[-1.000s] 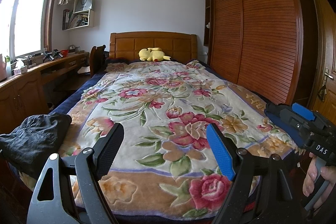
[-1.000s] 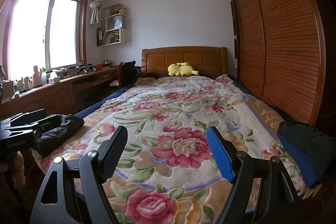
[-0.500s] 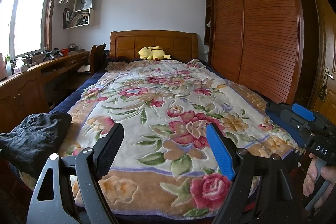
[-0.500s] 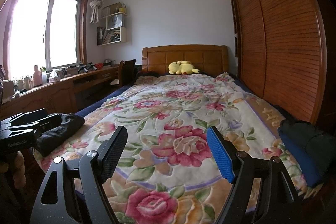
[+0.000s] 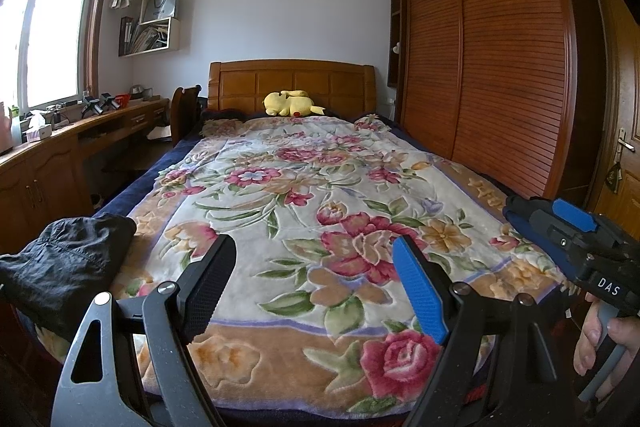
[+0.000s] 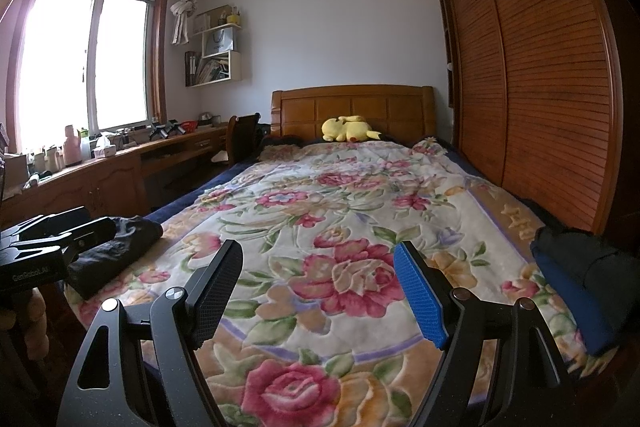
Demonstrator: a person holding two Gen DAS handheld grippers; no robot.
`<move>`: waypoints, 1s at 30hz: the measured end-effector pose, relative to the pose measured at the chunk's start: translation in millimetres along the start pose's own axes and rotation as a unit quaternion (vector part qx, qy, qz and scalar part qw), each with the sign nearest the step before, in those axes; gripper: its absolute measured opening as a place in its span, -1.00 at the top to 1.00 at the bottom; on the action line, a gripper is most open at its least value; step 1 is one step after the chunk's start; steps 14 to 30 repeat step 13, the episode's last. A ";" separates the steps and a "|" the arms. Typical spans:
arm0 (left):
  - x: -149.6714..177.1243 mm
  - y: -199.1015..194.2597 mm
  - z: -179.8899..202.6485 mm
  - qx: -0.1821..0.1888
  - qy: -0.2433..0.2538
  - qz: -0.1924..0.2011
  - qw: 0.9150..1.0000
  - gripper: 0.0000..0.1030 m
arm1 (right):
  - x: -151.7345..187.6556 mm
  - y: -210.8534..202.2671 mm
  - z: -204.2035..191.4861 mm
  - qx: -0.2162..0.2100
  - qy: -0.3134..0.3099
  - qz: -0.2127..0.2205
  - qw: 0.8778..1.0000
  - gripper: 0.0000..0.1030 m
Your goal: Fold large clothes
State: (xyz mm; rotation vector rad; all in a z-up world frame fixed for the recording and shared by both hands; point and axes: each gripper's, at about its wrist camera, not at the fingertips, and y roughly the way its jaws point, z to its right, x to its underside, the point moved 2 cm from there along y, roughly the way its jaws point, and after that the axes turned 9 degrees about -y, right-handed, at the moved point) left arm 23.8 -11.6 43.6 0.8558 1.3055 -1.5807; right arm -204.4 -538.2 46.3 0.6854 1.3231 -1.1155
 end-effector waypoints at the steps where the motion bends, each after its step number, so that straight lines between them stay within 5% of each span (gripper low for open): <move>1: 0.0 0.1 0.2 0.000 0.000 0.000 1.000 -0.58 | 0.1 0.0 -0.3 0.000 0.000 0.000 1.000 -0.54; 30: 0.3 0.1 0.2 0.000 0.000 -0.001 1.000 -0.58 | -0.1 0.3 -0.8 -0.002 0.000 0.001 1.000 -0.55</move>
